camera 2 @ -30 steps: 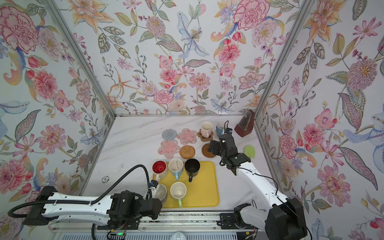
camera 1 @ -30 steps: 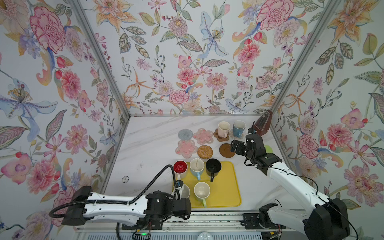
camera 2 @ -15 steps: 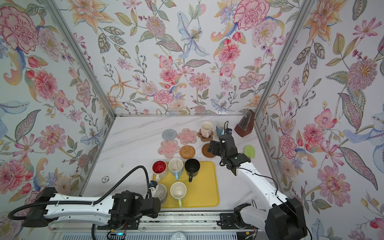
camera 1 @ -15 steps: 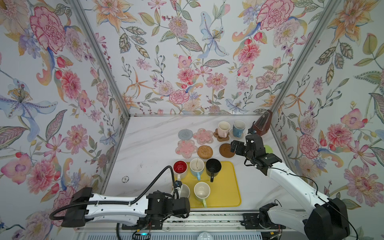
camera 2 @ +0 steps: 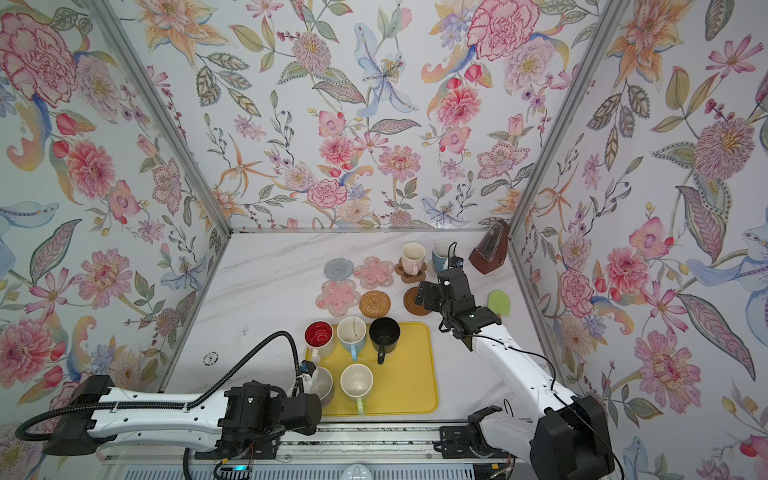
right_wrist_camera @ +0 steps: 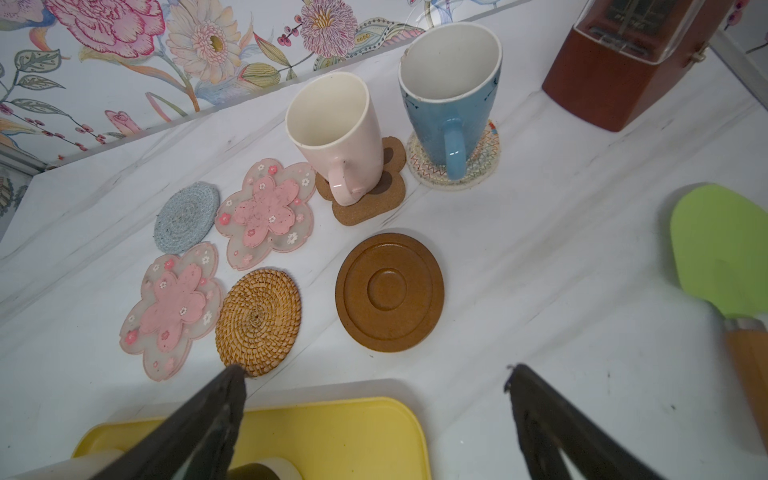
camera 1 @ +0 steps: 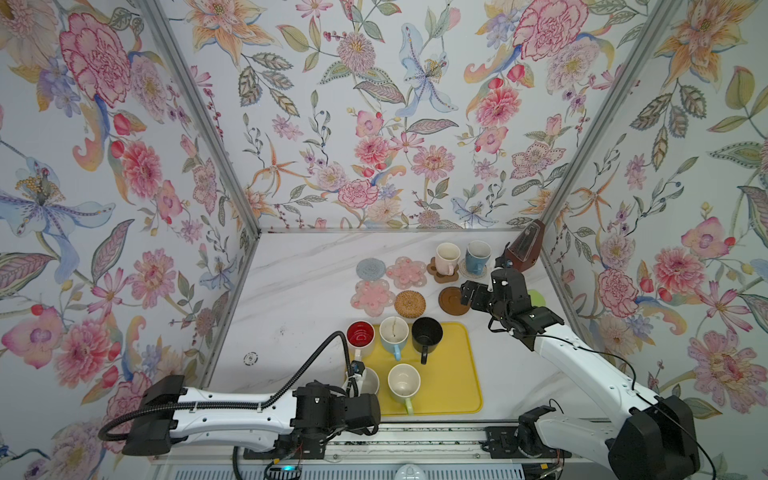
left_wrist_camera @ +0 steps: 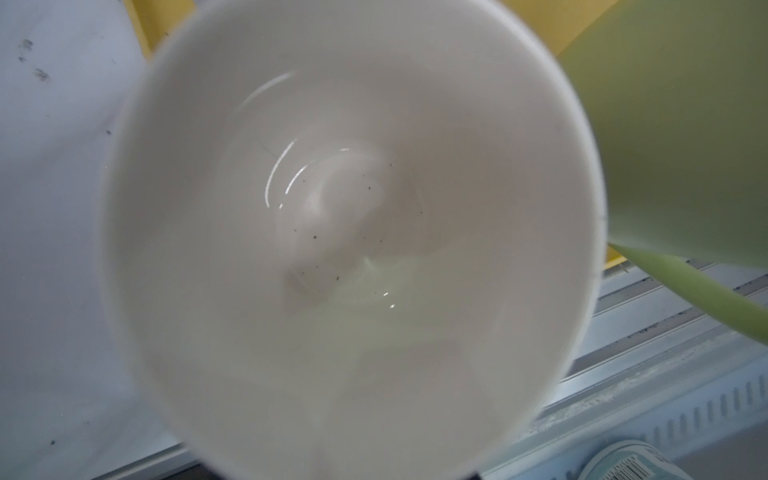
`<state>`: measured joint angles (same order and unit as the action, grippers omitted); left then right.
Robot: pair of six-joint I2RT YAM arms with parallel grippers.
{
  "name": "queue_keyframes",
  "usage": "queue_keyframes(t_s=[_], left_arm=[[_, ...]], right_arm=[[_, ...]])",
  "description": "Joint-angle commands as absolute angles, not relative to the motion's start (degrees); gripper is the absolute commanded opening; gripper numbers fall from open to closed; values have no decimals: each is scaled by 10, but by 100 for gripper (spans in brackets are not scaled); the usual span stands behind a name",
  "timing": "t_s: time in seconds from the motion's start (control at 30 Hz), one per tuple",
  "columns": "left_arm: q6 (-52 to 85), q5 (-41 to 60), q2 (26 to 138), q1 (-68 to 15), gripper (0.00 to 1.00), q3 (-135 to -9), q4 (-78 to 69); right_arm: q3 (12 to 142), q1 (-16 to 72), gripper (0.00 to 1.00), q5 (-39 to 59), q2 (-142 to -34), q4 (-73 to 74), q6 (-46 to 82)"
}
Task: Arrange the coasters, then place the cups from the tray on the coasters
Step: 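Lift the purple mug and carry it toward the pink flower coaster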
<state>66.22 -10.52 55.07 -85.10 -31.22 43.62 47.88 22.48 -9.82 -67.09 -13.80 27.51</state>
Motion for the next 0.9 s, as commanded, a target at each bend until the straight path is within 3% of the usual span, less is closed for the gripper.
queue_keyframes(t_s=[0.0,0.3,0.87], left_arm=[[654,-108,547,-843,21,-320,450],[649,-131,534,-843,0,-346,485],[602,-231,456,-813,0,-449,635]], right_arm=[[471,228,99,-94,-673,-127,281],[468,229,99,-94,-673,-126,281],[482,228,99,-93,-674,-136,275]])
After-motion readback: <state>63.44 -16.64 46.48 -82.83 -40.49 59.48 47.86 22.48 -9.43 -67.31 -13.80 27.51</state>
